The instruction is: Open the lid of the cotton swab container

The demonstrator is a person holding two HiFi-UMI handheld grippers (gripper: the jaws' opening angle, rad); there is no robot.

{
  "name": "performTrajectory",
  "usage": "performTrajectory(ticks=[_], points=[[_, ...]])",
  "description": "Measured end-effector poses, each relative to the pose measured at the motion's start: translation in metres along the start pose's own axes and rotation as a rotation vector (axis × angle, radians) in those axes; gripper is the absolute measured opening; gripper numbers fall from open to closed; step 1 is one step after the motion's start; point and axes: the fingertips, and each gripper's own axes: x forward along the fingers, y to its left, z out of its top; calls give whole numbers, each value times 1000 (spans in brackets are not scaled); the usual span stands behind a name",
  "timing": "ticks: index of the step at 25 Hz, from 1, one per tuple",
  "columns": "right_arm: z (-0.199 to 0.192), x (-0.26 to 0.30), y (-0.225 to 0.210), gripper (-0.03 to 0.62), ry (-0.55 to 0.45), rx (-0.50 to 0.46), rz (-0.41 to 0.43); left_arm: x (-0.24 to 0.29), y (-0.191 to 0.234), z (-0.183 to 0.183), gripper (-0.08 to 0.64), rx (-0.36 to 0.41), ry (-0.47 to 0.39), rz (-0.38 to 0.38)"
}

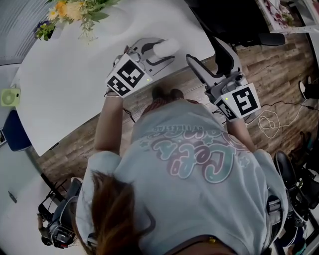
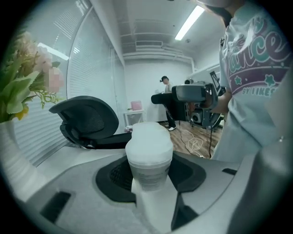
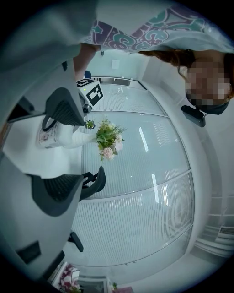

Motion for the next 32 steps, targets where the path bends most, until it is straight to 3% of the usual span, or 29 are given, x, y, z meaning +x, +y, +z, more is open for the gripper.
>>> performTrajectory(ticks=[8, 15, 24, 32], points=[[2, -8, -2, 322, -3, -14, 31, -22, -5, 29, 195, -35, -62, -22], [12, -11, 1, 322, -22, -51, 79, -35, -14, 45, 195, 18, -35, -72], [30, -6, 15, 322, -38, -130, 187, -44, -23, 62, 195, 101, 0, -132], [45, 4, 40, 322, -46, -210, 336, -46, -31, 70, 195, 126, -9, -190]])
